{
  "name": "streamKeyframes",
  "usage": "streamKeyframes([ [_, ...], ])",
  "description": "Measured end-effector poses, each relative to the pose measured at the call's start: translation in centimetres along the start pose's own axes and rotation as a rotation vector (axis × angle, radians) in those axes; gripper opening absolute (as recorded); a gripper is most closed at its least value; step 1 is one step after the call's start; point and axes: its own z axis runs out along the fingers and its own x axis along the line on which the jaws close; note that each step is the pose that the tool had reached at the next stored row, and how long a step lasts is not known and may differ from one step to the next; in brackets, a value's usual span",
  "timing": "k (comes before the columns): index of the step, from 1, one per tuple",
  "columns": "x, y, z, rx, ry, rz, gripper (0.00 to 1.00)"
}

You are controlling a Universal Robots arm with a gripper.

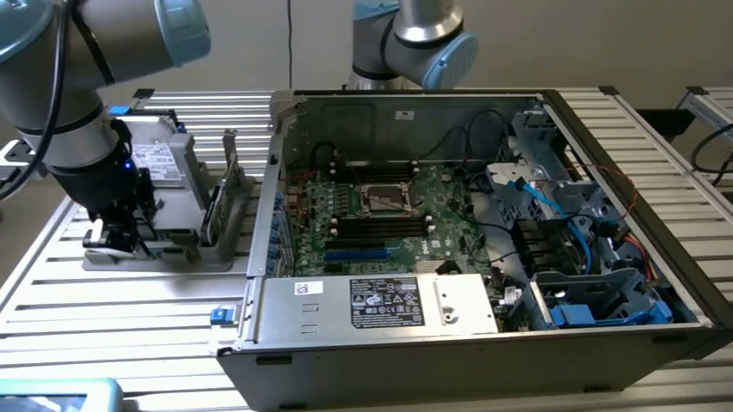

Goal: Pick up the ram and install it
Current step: 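Pick up the ram and move it above insertion slot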

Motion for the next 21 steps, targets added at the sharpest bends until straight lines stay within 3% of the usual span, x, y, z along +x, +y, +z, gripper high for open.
streamKeyframes([
  [11,0.0,-0.02,1.09,0.0,0.0003,-0.002,0.36],
  [13,0.0,-0.01,1.13,-0.0002,0.0006,-0.003,0.34],
  [15,0.0,0.02,1.08,-0.0002,0.0007,-0.004,0.22],
  [16,0.0,0.03,0.9,0.0,0.0005,-0.005,0.22],
  [18,0.0,0.06,0.07,-0.0001,0.0006,-0.007,0.12],
  [21,0.0,0.1,-1.29,-0.0002,0.0007,-0.009,0.12],
])
